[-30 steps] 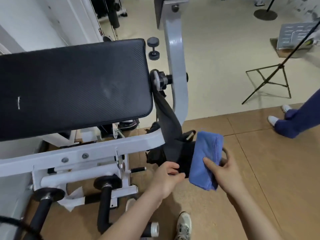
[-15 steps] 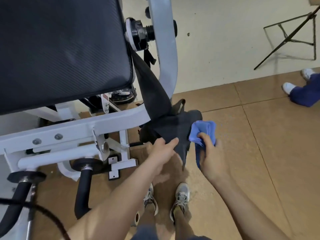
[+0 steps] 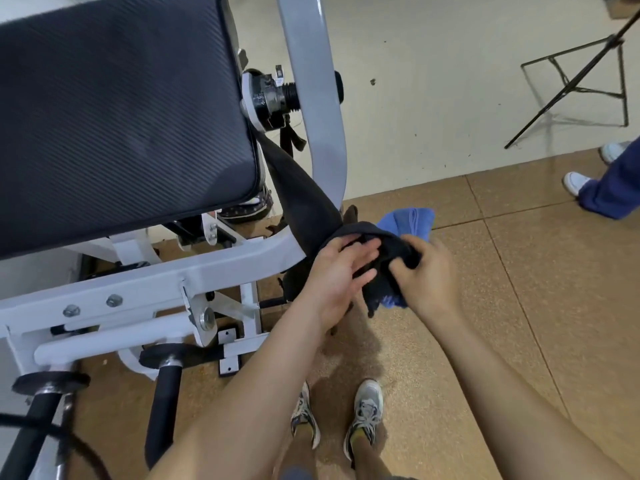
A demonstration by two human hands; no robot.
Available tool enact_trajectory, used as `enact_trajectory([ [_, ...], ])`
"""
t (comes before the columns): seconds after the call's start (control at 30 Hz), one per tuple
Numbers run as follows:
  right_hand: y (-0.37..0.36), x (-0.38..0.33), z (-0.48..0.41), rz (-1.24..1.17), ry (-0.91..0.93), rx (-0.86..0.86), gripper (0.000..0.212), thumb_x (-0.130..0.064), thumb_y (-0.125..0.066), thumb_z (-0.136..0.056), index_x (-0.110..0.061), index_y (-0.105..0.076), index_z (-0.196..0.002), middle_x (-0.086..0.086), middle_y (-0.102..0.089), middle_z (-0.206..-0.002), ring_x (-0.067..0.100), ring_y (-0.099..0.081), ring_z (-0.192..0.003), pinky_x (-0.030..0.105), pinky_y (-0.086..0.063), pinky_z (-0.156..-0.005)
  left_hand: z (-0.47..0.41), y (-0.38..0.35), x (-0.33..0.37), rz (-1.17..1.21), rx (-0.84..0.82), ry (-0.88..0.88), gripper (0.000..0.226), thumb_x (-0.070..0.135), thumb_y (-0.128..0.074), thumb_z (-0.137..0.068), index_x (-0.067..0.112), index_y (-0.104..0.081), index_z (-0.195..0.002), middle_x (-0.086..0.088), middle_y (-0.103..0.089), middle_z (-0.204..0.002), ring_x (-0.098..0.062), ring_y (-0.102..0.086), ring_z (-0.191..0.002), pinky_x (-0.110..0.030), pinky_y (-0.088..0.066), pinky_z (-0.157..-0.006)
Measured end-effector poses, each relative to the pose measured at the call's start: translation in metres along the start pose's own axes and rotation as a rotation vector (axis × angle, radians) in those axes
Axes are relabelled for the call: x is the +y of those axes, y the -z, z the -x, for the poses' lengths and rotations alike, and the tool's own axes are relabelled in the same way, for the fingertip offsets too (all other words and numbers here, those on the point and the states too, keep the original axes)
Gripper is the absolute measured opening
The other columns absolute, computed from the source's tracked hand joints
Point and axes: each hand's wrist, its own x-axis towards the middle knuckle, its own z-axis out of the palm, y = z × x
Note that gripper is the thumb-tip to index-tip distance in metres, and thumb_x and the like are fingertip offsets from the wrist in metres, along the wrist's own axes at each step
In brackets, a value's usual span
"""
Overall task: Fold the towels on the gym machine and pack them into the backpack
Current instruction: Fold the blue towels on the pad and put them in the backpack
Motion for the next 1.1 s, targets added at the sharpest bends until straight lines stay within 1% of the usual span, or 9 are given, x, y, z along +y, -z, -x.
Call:
enact_trajectory([
  [0.1,0.007,-0.007,-0.034,0.030,-0.012,0.086,0.029,-0.022,-0.063,-0.082,-0.019,-0.069,-0.111,0.005,-0.052,-0.093,0.025,-0.052,-0.084,0.029,-0.033,-0.067,0.004,0.021,-0.010,-0.451,0.162,-0.138,0.023,0.008,-0.057,-0.093,0.024,-0.065,-0.106,0.003,-0.069,-0.096,-0.012,-0.064,-0.090,-0.030,-0.056,-0.080],
  [0.2,0.011,-0.014,-0.071,0.094,0.065,0.119,0.035,-0.026,-0.059,-0.086,-0.021,-0.065,-0.120,0.008,-0.054,-0.103,0.025,-0.053,-0.091,0.029,-0.036,-0.069,0.005,0.054,-0.046,-0.654,0.449,-0.105,0.014,0.015,-0.069,-0.084,0.023,-0.059,-0.088,0.004,-0.064,-0.087,-0.016,-0.060,-0.080,-0.030,-0.048,-0.066],
  [0.33,-0.005,-0.029,-0.107,0.152,0.180,0.113,0.036,-0.028,-0.056,-0.090,-0.022,-0.063,-0.124,0.009,-0.053,-0.109,0.028,-0.055,-0.091,0.028,-0.034,-0.069,-0.027,0.076,-0.100,-0.633,0.503,0.257,0.068,0.048,-0.079,-0.072,0.012,-0.047,-0.120,-0.003,-0.061,-0.117,-0.025,-0.060,-0.104,-0.031,-0.047,-0.084],
  [0.4,-0.019,-0.029,-0.115,0.165,0.191,0.092,0.035,-0.027,-0.055,-0.090,-0.023,-0.062,-0.125,0.010,-0.053,-0.110,0.029,-0.055,-0.093,0.029,-0.035,-0.069,-0.059,0.080,-0.113,-0.686,0.571,0.288,0.091,0.063,-0.073,-0.068,0.009,-0.041,-0.133,-0.009,-0.058,-0.128,-0.032,-0.057,-0.114,-0.037,-0.048,-0.096],
  [0.5,-0.039,-0.017,-0.116,0.168,0.183,0.061,0.035,-0.026,-0.055,-0.089,-0.023,-0.062,-0.123,0.012,-0.054,-0.110,0.031,-0.056,-0.093,0.033,-0.043,-0.073,-0.096,0.085,-0.103,-0.764,0.738,0.171,0.069,0.039,-0.064,-0.089,0.001,-0.037,-0.139,-0.020,-0.051,-0.136,-0.038,-0.049,-0.125,-0.040,-0.041,-0.101],
  [0.7,-0.049,-0.002,-0.106,0.123,0.098,-0.017,0.025,-0.024,-0.057,-0.089,-0.020,-0.066,-0.111,0.012,-0.055,-0.101,0.030,-0.054,-0.098,0.029,-0.034,-0.069,-0.069,0.097,-0.086,-0.852,0.621,0.098,0.013,0.018,-0.049,-0.093,0.008,-0.058,-0.095,-0.019,-0.067,-0.104,-0.040,-0.061,-0.097,-0.042,-0.051,-0.085],
  [0.87,-0.019,-0.007,-0.102,0.164,0.037,-0.119,0.039,-0.038,-0.062,-0.080,-0.018,-0.062,-0.114,0.012,-0.053,-0.104,0.031,-0.053,-0.099,0.031,-0.038,-0.069,0.004,0.074,-0.070,-0.662,0.509,0.017,0.022,0.019,-0.045,-0.080,0.016,-0.058,-0.097,-0.010,-0.065,-0.097,-0.030,-0.059,-0.092,-0.040,-0.048,-0.079],
  [0.97,0.007,-0.006,-0.091,0.303,0.047,-0.158,0.057,-0.051,-0.069,-0.074,-0.018,-0.056,-0.118,0.012,-0.052,-0.109,0.030,-0.052,-0.096,0.032,-0.037,-0.068,0.039,0.050,-0.050,-0.553,0.488,-0.001,0.007,0.021,-0.047,-0.077,0.017,-0.053,-0.076,-0.006,-0.058,-0.079,-0.027,-0.055,-0.078,-0.037,-0.039,-0.067],
  [1.1,0.059,0.001,-0.064,0.269,-0.049,-0.039,0.056,-0.045,-0.075,-0.076,-0.018,-0.051,-0.119,0.013,-0.050,-0.116,0.032,-0.053,-0.103,0.032,-0.037,-0.072,0.072,0.038,-0.020,-0.439,0.421,0.035,0.025,0.029,-0.052,-0.080,0.010,-0.065,-0.071,-0.006,-0.067,-0.069,-0.025,-0.061,-0.070,-0.035,-0.042,-0.066],
])
